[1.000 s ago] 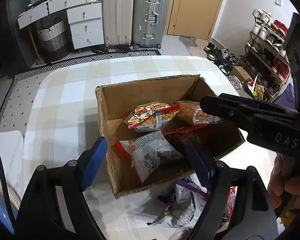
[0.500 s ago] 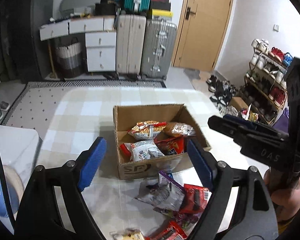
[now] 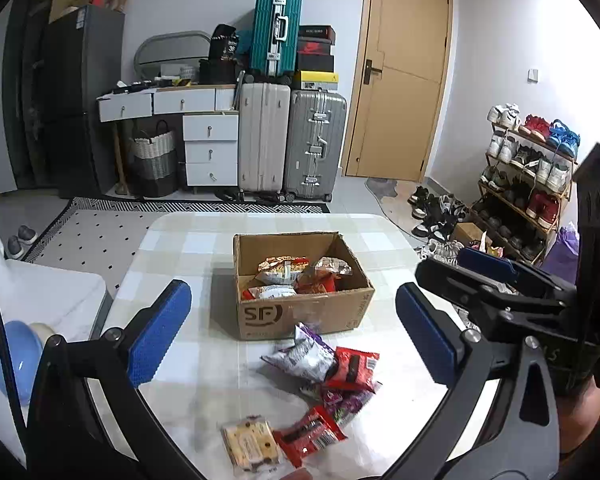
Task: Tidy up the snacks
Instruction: 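Withdraw both grippers from the box back toward the remaining snacks, then grasp the red snack bag with the right gripper while the left gripper grasps the white-purple bag, then lift the red bag with the right gripper while the left gripper holds the white-purple bag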
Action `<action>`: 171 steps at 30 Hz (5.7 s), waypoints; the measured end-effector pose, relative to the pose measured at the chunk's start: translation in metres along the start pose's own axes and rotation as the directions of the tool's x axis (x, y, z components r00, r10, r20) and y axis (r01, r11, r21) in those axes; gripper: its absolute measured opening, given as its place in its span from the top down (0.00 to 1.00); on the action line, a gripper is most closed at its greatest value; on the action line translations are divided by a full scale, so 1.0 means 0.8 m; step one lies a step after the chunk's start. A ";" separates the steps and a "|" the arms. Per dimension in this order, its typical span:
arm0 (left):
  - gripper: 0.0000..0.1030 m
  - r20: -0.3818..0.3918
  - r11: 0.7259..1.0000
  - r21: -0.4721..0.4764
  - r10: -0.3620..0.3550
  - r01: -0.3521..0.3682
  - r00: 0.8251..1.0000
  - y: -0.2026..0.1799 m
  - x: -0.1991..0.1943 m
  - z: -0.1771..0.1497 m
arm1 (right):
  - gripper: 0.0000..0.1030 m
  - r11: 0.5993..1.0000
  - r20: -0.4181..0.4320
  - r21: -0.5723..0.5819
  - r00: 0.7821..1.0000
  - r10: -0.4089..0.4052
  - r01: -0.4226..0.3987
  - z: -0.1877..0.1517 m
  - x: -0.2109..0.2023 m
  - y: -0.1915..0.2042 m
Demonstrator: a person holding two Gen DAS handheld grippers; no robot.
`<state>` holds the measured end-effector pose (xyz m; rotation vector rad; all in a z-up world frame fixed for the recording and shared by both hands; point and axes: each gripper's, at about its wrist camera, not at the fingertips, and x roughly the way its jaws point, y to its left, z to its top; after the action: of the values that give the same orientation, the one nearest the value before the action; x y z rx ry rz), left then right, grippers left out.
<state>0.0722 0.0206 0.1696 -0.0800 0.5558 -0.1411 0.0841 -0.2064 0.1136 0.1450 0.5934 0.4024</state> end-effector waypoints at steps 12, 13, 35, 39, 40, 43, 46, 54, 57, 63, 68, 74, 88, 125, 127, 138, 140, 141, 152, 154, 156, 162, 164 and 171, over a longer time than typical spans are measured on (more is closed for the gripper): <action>0.01 0.089 0.999 -0.039 0.036 -0.033 0.995 -0.006 -0.127 -0.071 | 0.05 0.996 0.070 0.029 0.994 0.081 -0.083 -0.062 -0.071 0.008; 0.01 0.093 0.998 -0.043 0.041 -0.037 0.995 0.000 -0.129 -0.076 | 0.03 0.996 0.078 0.026 0.993 0.086 -0.089 -0.070 -0.074 0.009; 0.01 0.032 0.987 -0.104 0.130 -0.126 0.991 0.072 0.021 -0.182 | 0.02 0.999 0.075 -0.031 0.997 0.013 -0.010 -0.152 0.016 -0.024; 0.01 0.057 0.983 -0.066 0.172 -0.168 0.983 0.062 0.024 -0.184 | 0.01 1.000 0.102 0.004 0.995 0.004 -0.004 -0.144 0.015 -0.034; 0.01 0.058 0.981 -0.048 0.188 -0.185 0.980 0.056 0.023 -0.182 | 0.01 1.000 0.102 0.022 0.995 0.007 -0.010 -0.143 0.014 -0.037; 0.01 0.050 0.975 -0.020 0.221 -0.220 0.974 0.041 0.014 -0.177 | 0.01 0.999 0.098 0.049 0.995 0.007 -0.012 -0.145 0.006 -0.042; 0.01 0.047 0.982 -0.042 0.186 -0.184 0.981 0.032 -0.003 -0.162 | 0.01 0.999 0.073 0.052 0.997 0.008 -0.012 -0.151 0.005 -0.041; 0.01 0.038 0.989 -0.005 0.148 -0.148 0.988 0.014 0.019 -0.134 | 0.01 0.998 -0.039 0.059 0.999 -0.006 0.008 -0.167 0.032 -0.049; 0.01 0.012 0.991 0.009 0.131 -0.132 0.991 0.017 0.049 -0.132 | 0.01 0.996 -0.078 0.080 0.997 -0.018 0.024 -0.167 0.049 -0.053; 0.01 -0.091 0.996 0.035 0.088 -0.085 0.992 0.025 0.128 -0.127 | 0.02 0.995 -0.154 0.073 0.986 -0.056 0.068 -0.168 0.093 -0.060; 0.01 -0.201 0.996 0.074 0.057 -0.043 0.978 0.020 0.201 -0.128 | 0.02 0.994 -0.236 0.090 0.971 -0.034 0.057 -0.176 0.130 -0.076; 0.01 -0.265 0.999 0.048 0.007 0.006 0.964 0.020 0.253 -0.125 | 0.02 0.994 -0.279 0.092 0.960 -0.034 0.062 -0.178 0.156 -0.085; 0.16 -0.422 0.998 0.002 -0.061 0.068 0.904 0.015 0.345 -0.150 | 0.02 0.988 -0.343 0.151 0.939 0.021 0.033 -0.190 0.192 -0.106; 0.77 -0.436 0.943 -0.294 -0.275 0.153 0.857 0.085 0.334 -0.178 | 0.83 0.967 -0.282 0.199 0.936 0.211 -0.158 -0.183 0.151 -0.102; 0.77 -0.434 0.945 -0.295 -0.266 0.143 0.861 0.089 0.331 -0.177 | 0.84 0.968 -0.283 0.185 0.934 0.219 -0.170 -0.182 0.146 -0.097; 0.51 -0.507 0.952 -0.279 -0.256 0.125 0.823 0.097 0.321 -0.192 | 0.83 0.950 -0.398 0.194 0.866 0.303 -0.243 -0.197 0.147 -0.082; 0.49 -0.516 0.952 -0.278 -0.259 0.127 0.816 0.097 0.321 -0.195 | 0.83 0.956 -0.423 0.183 0.859 0.287 -0.229 -0.202 0.149 -0.082; 0.47 -0.522 0.953 -0.275 -0.260 0.128 0.812 0.096 0.323 -0.197 | 0.83 0.957 -0.450 0.184 0.847 0.284 -0.223 -0.207 0.154 -0.082; 0.65 -0.561 0.961 -0.244 -0.246 0.126 0.790 0.088 0.328 -0.206 | 0.68 0.957 -0.465 0.187 0.838 0.284 -0.220 -0.212 0.160 -0.078; 0.69 -0.565 0.967 -0.221 -0.235 0.129 0.791 0.080 0.325 -0.204 | 0.61 0.956 -0.460 0.194 0.840 0.287 -0.221 -0.210 0.161 -0.077; 0.69 -0.568 0.973 -0.189 -0.216 0.129 0.794 0.073 0.320 -0.205 | 0.53 0.959 -0.446 0.192 0.852 0.275 -0.209 -0.207 0.160 -0.077; 0.71 -0.570 0.971 -0.197 -0.225 0.135 0.790 0.076 0.314 -0.205 | 0.50 0.944 -0.404 0.273 0.868 0.288 -0.186 -0.202 0.166 -0.087; 0.71 -0.568 0.970 -0.200 -0.227 0.135 0.791 0.077 0.313 -0.204 | 0.50 0.932 -0.385 0.314 0.872 0.301 -0.184 -0.201 0.171 -0.092; 0.72 -0.567 0.967 -0.211 -0.242 0.145 0.787 0.077 0.313 -0.208 | 0.76 0.889 -0.336 0.427 0.884 0.325 -0.165 -0.200 0.173 -0.111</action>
<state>0.2008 0.0362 -0.1084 -0.2535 1.1895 -0.3310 0.1266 -0.2281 -0.1112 0.5353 1.0665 0.5697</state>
